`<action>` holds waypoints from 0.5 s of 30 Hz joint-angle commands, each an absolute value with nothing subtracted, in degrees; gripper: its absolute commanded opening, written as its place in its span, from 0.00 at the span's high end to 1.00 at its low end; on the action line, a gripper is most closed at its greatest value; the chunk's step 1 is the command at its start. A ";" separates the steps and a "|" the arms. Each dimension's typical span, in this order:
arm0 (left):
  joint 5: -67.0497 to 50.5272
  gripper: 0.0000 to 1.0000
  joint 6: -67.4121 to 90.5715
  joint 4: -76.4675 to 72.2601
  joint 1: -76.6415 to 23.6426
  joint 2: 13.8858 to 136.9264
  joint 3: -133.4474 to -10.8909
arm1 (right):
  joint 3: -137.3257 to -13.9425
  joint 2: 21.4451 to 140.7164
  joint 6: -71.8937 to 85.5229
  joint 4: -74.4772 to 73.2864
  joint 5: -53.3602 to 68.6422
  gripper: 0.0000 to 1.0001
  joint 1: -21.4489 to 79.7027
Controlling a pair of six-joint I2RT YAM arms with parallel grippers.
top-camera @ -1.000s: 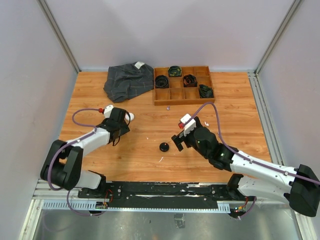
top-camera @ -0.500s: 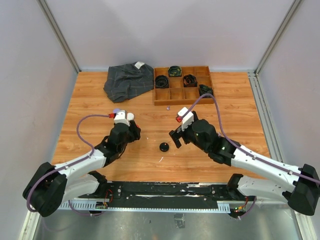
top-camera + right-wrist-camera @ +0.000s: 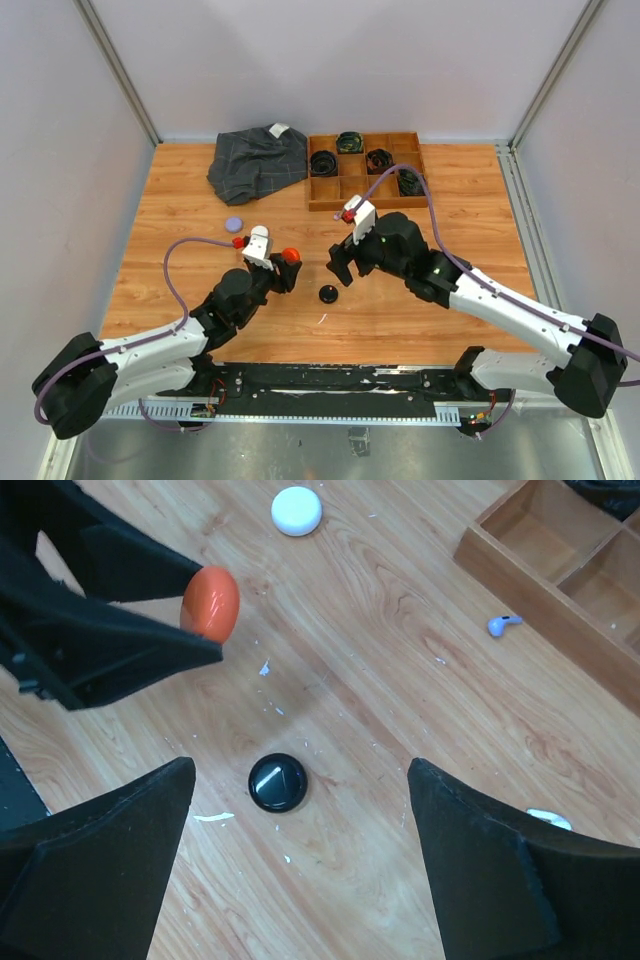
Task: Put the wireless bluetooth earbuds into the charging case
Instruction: Pick up the charging case at the center of the board.
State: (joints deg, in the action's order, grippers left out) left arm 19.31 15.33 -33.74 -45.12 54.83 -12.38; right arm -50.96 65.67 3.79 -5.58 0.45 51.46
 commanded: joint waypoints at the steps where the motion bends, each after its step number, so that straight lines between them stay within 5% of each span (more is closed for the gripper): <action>1: 17.15 0.51 7.63 -40.35 -47.75 53.31 -11.68 | -53.88 66.93 10.27 -4.85 12.24 0.12 47.11; 15: 7.24 0.53 -5.24 -48.87 -52.01 52.11 -8.90 | -58.61 75.36 18.38 -2.97 22.96 0.34 45.99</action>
